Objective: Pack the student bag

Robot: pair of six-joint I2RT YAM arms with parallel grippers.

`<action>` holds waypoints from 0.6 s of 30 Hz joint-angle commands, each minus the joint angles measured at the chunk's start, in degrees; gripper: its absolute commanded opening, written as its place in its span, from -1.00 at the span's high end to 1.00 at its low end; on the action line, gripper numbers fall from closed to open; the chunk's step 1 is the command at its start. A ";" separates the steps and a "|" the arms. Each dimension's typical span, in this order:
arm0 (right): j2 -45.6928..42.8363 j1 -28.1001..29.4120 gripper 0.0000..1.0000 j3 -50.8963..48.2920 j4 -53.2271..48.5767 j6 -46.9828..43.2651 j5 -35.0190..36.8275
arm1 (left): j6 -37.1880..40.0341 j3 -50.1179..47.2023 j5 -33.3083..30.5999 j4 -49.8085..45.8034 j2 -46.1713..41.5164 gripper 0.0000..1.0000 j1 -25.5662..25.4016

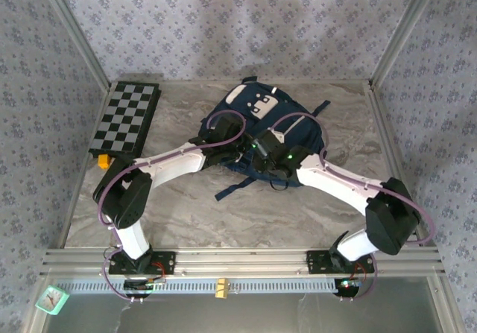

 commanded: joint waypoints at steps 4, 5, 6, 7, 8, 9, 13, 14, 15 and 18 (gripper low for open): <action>3.28 0.60 0.37 4.26 -2.64 5.79 7.71 | 0.90 2.14 0.43 -0.11 -2.95 1.00 -0.31; 3.69 0.62 0.38 4.32 -2.95 6.52 8.35 | 0.89 2.04 0.37 -0.11 -3.00 1.00 -0.30; 4.22 0.47 0.38 4.57 -3.42 7.25 8.59 | 0.87 2.02 0.29 0.00 -3.08 1.00 -0.30; 4.83 0.36 0.39 5.03 -3.42 7.45 8.99 | 0.87 2.02 0.29 -0.02 -3.09 1.00 -0.30; 5.42 0.23 0.41 5.44 -3.88 7.67 9.67 | 0.87 2.02 0.30 -0.02 -3.07 1.00 -0.26; 5.93 0.29 0.44 5.84 -4.29 7.90 10.19 | 0.96 2.02 0.39 -0.02 -3.13 1.00 -0.30; 7.04 0.26 0.50 6.38 -4.40 8.07 12.29 | 1.09 2.02 0.38 0.02 -3.21 1.00 -0.29; 7.06 0.26 0.50 6.04 -3.63 7.86 12.67 | 1.08 2.02 0.37 -0.02 -3.22 1.00 -0.27; 7.09 0.22 0.50 5.53 -2.60 7.54 12.98 | 1.14 2.00 0.31 0.02 -3.26 1.00 -0.30; 8.01 -0.10 0.55 5.69 -2.42 7.36 13.09 | 1.15 1.95 0.37 0.07 -3.39 1.00 -0.35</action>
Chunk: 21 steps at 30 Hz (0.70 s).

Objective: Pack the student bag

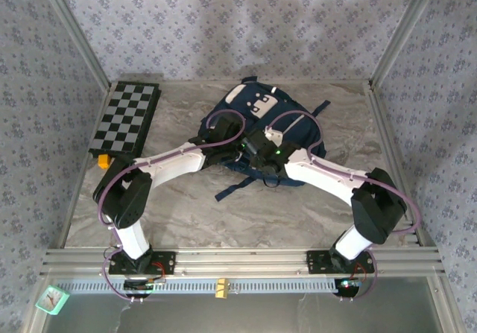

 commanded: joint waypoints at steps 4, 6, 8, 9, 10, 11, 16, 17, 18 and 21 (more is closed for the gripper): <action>2.38 -1.01 0.66 0.85 1.31 -0.57 6.21 | 1.15 1.74 0.55 -0.46 -3.56 1.00 -0.33; 1.76 -0.71 0.72 0.39 0.67 -0.79 6.49 | 1.41 1.65 0.20 -0.70 -3.82 1.00 -0.33; 1.02 -0.67 0.79 -0.34 0.40 -1.45 6.26 | 1.50 1.47 0.03 -0.72 -3.90 1.00 -0.32; 0.56 -0.59 0.83 -0.82 -0.15 -1.41 6.44 | 1.61 1.39 -0.03 -0.77 -3.88 1.00 -0.24; 0.04 -0.58 0.85 -1.26 -0.33 -1.46 6.53 | 1.59 1.32 -0.07 -0.81 -3.91 1.00 -0.10; -0.51 -0.54 0.88 -2.05 -0.01 -1.90 6.54 | 1.67 1.15 -0.03 -0.72 -3.91 1.00 -0.06; -3.17 -0.45 0.97 -2.68 -2.54 -5.78 5.97 | 3.41 0.75 -2.24 -2.95 -4.40 1.00 0.99; -3.85 -0.56 1.00 -2.80 -5.05 -6.38 5.08 | 4.37 0.67 -2.48 -3.57 -4.53 1.00 1.81; -4.79 -0.86 1.00 -3.20 -6.78 -6.93 4.37 | 5.95 0.59 -2.29 -3.73 -4.61 1.00 2.67; -8.75 -1.80 1.00 -6.41 -7.80 -10.64 0.78 | 10.50 2.01 -0.94 -7.60 -4.32 1.00 6.00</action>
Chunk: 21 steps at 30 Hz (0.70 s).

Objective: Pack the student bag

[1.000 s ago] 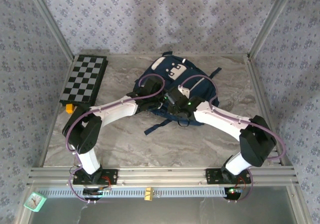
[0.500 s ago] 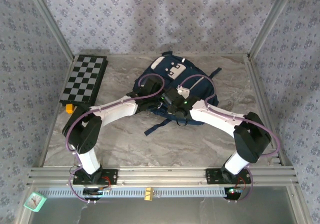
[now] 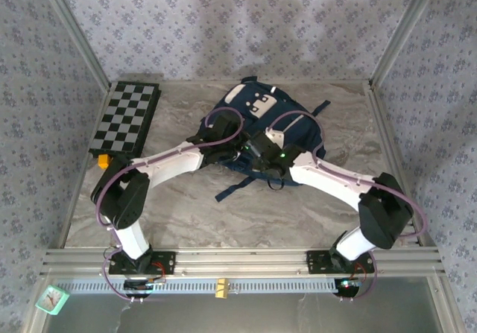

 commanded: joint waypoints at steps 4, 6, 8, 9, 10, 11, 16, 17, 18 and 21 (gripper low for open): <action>-7.58 -2.59 1.00 -5.33 -7.27 -10.88 -4.53 | 13.03 3.14 0.66 -8.99 -3.24 1.00 8.61; -7.15 -2.91 1.00 -4.90 -7.47 -13.69 -6.22 | 17.44 3.99 0.67 -11.33 -3.25 1.00 10.52; -5.55 -2.66 1.00 -3.69 -4.84 -16.90 -10.74 | 22.18 4.43 2.66 -10.69 -3.08 1.00 12.66; -4.37 -2.02 1.00 -2.91 -1.10 -18.38 -14.93 | 24.62 4.71 5.06 -9.24 -2.79 1.00 14.22; -2.71 -0.91 1.00 -1.54 1.68 -18.82 -18.23 | 27.15 5.34 7.51 -8.33 -2.36 1.00 15.90; -0.94 0.13 1.00 0.19 3.07 -18.75 -19.82 | 29.05 5.74 9.68 -7.56 -1.95 1.00 17.25; 7.31 2.74 1.00 8.75 5.29 -17.17 -19.03 | 29.69 3.47 21.99 -4.32 -3.50 0.70 23.65; 7.69 2.88 1.00 9.09 5.11 -17.16 -18.06 | 28.73 2.22 22.19 -4.69 -4.98 0.59 23.63; 7.58 2.98 1.00 9.12 5.06 -17.16 -17.20 | 27.12 0.19 22.35 -4.38 -7.07 0.42 23.40; 6.92 2.46 1.00 7.71 5.90 -16.92 -17.72 | 18.35 -8.07 20.77 -1.23 -13.24 0.11 22.07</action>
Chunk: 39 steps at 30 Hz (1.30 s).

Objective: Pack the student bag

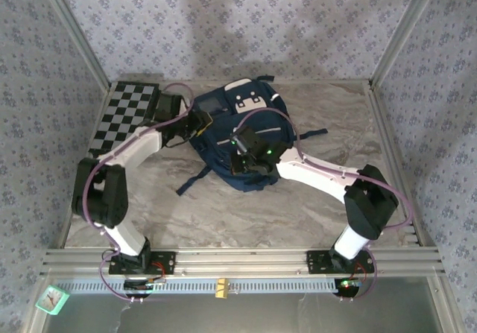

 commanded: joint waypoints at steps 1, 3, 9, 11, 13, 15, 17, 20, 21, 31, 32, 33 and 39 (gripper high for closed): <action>-0.78 -0.78 1.00 -0.58 -0.89 -0.50 -1.08 | -9.79 -7.42 0.97 5.51 -7.83 0.04 -2.70; -0.69 -0.91 1.00 -1.02 -0.90 -0.50 -1.58 | -16.68 -12.13 -0.33 8.45 -10.19 -0.01 -4.66; -0.53 -0.67 1.00 -1.38 0.02 -0.63 -1.41 | -29.32 -16.36 -7.41 12.03 -10.99 -0.02 -13.16; -0.39 -0.65 1.00 -1.38 0.61 -0.63 -1.64 | -30.86 -15.05 -9.54 10.59 -9.57 0.07 -15.41; -0.26 -0.55 1.00 -1.38 0.88 -0.64 -1.23 | -32.06 -13.97 -12.46 9.90 -7.85 0.10 -17.11; -0.26 -0.58 1.00 -1.38 1.42 -0.89 -1.26 | -31.43 -12.64 -14.97 8.77 -6.30 0.22 -17.65; -0.40 -0.63 1.00 -1.38 0.94 -1.15 -0.40 | -31.30 -11.35 -16.36 6.56 -4.96 0.44 -17.61; -1.88 -0.90 1.00 -4.07 -0.47 -1.18 1.27 | -29.71 -10.43 -19.10 4.29 -4.92 0.68 -17.32; -2.77 -1.14 1.00 -4.87 -0.90 -1.15 1.38 | -28.58 -9.79 -19.99 2.81 -5.08 0.76 -17.21; -12.40 -9.17 1.00 -12.71 -6.53 -5.94 2.30 | -17.23 -10.49 -20.54 -10.08 -11.16 1.00 -10.60; -13.02 -10.37 1.00 -13.04 -7.02 -6.85 2.48 | -15.44 -11.04 -18.91 -10.22 -12.09 1.00 -8.95; -13.34 -11.42 1.00 -13.32 -7.17 -7.62 2.49 | -13.55 -11.43 -17.27 -9.79 -12.69 1.00 -7.58; -12.02 -15.60 1.00 -11.45 -5.07 -14.31 1.41 | 1.81 -5.97 -7.97 -14.06 -10.68 1.00 0.75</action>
